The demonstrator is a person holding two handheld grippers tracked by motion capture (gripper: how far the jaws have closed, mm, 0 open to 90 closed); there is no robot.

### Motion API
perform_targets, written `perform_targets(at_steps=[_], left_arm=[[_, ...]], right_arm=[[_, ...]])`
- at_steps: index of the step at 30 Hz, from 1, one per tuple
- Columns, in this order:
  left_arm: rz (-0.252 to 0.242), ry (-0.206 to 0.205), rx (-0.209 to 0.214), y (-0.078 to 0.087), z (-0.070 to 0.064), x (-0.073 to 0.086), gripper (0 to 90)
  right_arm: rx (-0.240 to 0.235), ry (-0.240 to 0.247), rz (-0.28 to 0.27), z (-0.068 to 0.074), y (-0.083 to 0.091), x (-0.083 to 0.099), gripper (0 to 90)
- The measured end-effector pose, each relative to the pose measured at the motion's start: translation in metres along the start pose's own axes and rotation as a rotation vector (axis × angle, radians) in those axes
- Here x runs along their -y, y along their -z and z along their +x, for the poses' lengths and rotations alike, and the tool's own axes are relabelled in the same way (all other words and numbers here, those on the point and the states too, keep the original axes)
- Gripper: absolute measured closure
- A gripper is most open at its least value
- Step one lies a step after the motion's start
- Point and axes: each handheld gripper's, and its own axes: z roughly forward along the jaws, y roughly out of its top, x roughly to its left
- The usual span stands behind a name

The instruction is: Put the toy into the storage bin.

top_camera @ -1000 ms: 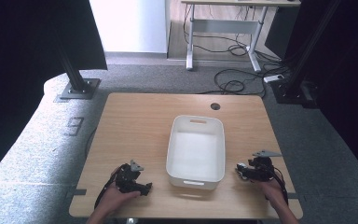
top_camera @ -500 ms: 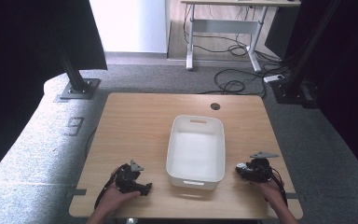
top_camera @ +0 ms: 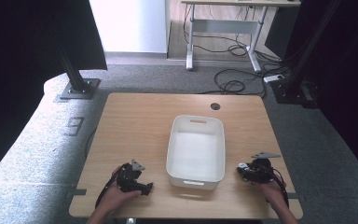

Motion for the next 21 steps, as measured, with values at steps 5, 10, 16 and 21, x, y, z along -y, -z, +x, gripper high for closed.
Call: perform_targets(at_steps=[5, 10, 16, 21], left_arm=[[0.000, 0.001, -0.001, 0.000, 0.000, 0.000, 7.8], [0.000, 0.000, -0.001, 0.000, 0.000, 0.000, 7.7], [-0.002, 0.002, -0.002, 0.000, -0.001, 0.000, 7.9], [-0.004, 0.004, -0.003, 0.000, -0.001, 0.001, 8.1]], right_arm=[[-0.005, -0.006, -0.018, -0.001, 0.005, -0.002, 50.1], [-0.010, -0.011, -0.026, -0.001, 0.009, -0.003, 50.2], [-0.011, -0.019, -0.024, -0.002, 0.010, -0.004, 50.2], [-0.010, -0.015, -0.009, -0.001, 0.005, -0.004, 50.1]])
